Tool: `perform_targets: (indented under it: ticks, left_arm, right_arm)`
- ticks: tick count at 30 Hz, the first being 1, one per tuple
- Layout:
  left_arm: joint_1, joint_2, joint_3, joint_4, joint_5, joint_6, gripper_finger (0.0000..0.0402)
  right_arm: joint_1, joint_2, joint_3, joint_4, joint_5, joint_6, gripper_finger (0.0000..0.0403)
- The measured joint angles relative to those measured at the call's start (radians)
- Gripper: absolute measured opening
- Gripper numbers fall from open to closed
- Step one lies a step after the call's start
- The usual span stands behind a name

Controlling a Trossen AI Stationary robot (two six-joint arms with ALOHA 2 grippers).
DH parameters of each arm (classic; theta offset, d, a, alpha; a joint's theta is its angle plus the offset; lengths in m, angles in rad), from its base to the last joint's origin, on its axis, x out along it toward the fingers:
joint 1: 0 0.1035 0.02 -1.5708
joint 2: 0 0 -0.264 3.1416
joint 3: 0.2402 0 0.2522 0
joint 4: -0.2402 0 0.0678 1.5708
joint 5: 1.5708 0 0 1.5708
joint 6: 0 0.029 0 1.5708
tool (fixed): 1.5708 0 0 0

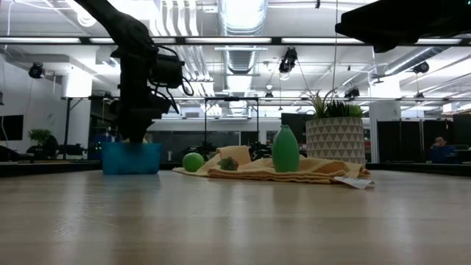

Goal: Pick and placing Produce into tupperware
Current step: Put the lemon into the blue bin, then put the strawberry into the blue bin

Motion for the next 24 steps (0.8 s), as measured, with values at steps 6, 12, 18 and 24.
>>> perform_targets:
  ticks: [6,12,18,24]
  left_arm:
    - [0.000,-0.001,0.000,0.002,-0.042,-0.007,0.0205]
    - [-0.001,-0.001,0.000,0.001,-0.041,-0.001,0.0260]
    - [-0.004,-0.038,0.004,-0.012,-0.039,0.026,0.0293]
    - [-0.027,-0.169,0.026,-0.014,-0.039,0.081,0.0294]
  right_arm:
    - [0.000,0.000,0.000,0.000,0.000,0.000,0.0187]
    - [0.000,0.000,0.000,0.000,0.000,-0.002,0.0187]
    - [0.000,0.000,0.000,0.000,0.000,-0.005,0.0187]
    - [0.000,0.000,0.000,0.000,0.000,-0.005,0.0187]
